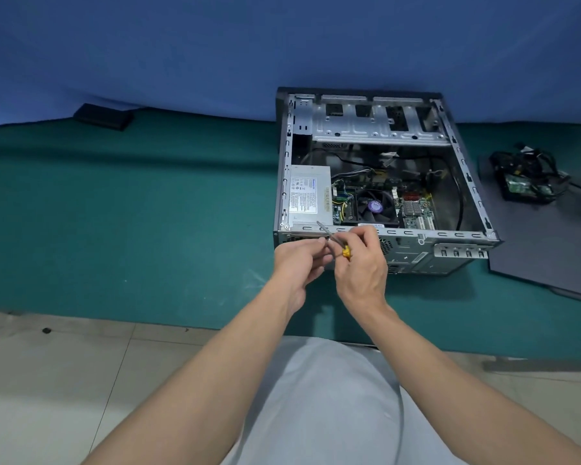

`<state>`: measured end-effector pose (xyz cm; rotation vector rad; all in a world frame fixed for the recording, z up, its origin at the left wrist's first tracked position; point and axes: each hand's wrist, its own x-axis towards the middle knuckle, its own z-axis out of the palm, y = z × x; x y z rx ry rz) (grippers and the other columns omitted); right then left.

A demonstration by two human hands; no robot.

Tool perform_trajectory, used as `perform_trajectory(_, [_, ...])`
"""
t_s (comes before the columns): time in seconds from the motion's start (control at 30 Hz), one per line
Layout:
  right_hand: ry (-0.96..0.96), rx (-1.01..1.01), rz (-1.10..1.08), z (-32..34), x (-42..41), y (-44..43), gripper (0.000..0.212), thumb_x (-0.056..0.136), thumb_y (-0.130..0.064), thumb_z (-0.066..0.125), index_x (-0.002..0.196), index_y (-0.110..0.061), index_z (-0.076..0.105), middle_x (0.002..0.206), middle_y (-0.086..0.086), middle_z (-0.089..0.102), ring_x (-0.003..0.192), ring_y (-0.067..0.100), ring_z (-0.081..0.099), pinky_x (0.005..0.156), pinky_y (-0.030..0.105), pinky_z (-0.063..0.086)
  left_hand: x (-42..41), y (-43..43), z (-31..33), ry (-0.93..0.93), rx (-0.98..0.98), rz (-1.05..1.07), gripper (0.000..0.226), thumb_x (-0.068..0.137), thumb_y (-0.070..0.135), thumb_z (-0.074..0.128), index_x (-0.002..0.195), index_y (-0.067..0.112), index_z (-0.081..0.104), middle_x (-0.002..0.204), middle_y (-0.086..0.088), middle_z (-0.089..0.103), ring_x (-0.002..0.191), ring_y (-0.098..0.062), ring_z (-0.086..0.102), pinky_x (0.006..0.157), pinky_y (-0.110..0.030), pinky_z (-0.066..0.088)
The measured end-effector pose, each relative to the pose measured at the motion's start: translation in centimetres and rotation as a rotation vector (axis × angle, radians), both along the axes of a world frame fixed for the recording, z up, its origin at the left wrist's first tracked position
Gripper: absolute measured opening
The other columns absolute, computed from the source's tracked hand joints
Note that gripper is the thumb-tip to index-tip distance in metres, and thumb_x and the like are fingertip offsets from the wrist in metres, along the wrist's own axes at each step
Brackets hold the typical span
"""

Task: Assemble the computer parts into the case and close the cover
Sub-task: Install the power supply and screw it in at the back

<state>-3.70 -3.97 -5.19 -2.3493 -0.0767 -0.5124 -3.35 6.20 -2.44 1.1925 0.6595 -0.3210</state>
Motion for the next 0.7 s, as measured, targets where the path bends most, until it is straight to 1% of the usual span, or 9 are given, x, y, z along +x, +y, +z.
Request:
perform_trajectory(0.13, [-0.007, -0.001, -0.011, 0.1, 0.1, 0.0, 0.006, 0.085, -0.007, 0.068, 0.089, -0.004, 0.071, 0.093, 0.011, 0.058, 0.07, 0.028, 0.058, 0.056, 0.039, 0.049, 0.1, -0.1, 0.1, 0.015, -0.011, 0.007, 0.016, 0.092, 0.011, 0.062, 0.081, 0.015, 0.073, 0.076, 0.001, 0.073, 0.075, -0.012, 0.067, 0.063, -0.018, 0.047])
perform_trajectory(0.27, [0.009, 0.025, -0.011, 0.1, 0.2, 0.1, 0.007, 0.085, -0.009, 0.068, 0.088, -0.003, 0.071, 0.091, 0.01, 0.057, 0.07, 0.027, 0.057, 0.058, 0.036, 0.047, 0.0, -0.1, -0.2, 0.01, 0.011, 0.006, 0.016, 0.091, 0.012, 0.062, 0.081, 0.015, 0.074, 0.076, 0.002, 0.072, 0.075, -0.013, 0.065, 0.071, -0.024, 0.045])
perform_trajectory(0.37, [0.04, 0.029, -0.019, 0.3, 0.4, 0.2, 0.007, 0.085, -0.011, 0.068, 0.086, -0.005, 0.071, 0.09, 0.008, 0.056, 0.07, 0.026, 0.056, 0.059, 0.034, 0.045, 0.0, -0.1, -0.4, 0.006, 0.008, 0.02, 0.017, 0.091, 0.011, 0.062, 0.08, 0.016, 0.074, 0.074, 0.003, 0.072, 0.073, -0.012, 0.065, 0.073, -0.025, 0.044])
perform_trajectory(0.47, [0.07, 0.01, -0.037, 0.5, 0.6, 0.2, 0.007, 0.085, -0.011, 0.068, 0.085, -0.004, 0.069, 0.091, 0.007, 0.056, 0.07, 0.026, 0.057, 0.06, 0.034, 0.045, 0.1, -0.1, -0.6, 0.004, -0.001, 0.02, 0.017, 0.091, 0.011, 0.062, 0.08, 0.015, 0.074, 0.072, 0.004, 0.071, 0.068, -0.008, 0.064, 0.071, -0.023, 0.044])
perform_trajectory(0.6, [0.082, 0.01, -0.047, 0.6, 0.5, 0.3, 0.006, 0.084, -0.008, 0.069, 0.084, -0.003, 0.066, 0.092, 0.008, 0.054, 0.07, 0.026, 0.056, 0.061, 0.035, 0.045, 0.0, -0.2, -0.9, 0.014, -0.044, 0.035, 0.013, 0.091, 0.012, 0.063, 0.084, 0.012, 0.074, 0.078, 0.0, 0.073, 0.069, -0.009, 0.067, 0.063, -0.018, 0.048])
perform_trajectory(0.67, [0.091, 0.009, -0.042, 0.8, 0.4, 0.2, 0.005, 0.084, -0.007, 0.069, 0.085, -0.003, 0.066, 0.092, 0.007, 0.054, 0.07, 0.025, 0.055, 0.062, 0.036, 0.046, 0.1, -0.1, -1.0, 0.026, -0.08, 0.035, 0.011, 0.09, 0.014, 0.065, 0.089, 0.009, 0.074, 0.083, -0.003, 0.075, 0.075, -0.011, 0.069, 0.065, -0.018, 0.051])
perform_trajectory(0.7, [0.094, 0.01, -0.035, 0.9, 0.5, 0.1, 0.004, 0.084, -0.007, 0.069, 0.085, -0.003, 0.067, 0.092, 0.007, 0.054, 0.07, 0.025, 0.055, 0.063, 0.037, 0.047, 0.1, -0.1, -1.0, 0.033, -0.108, 0.031, 0.012, 0.09, 0.016, 0.066, 0.092, 0.008, 0.074, 0.087, -0.005, 0.075, 0.078, -0.013, 0.07, 0.069, -0.02, 0.053])
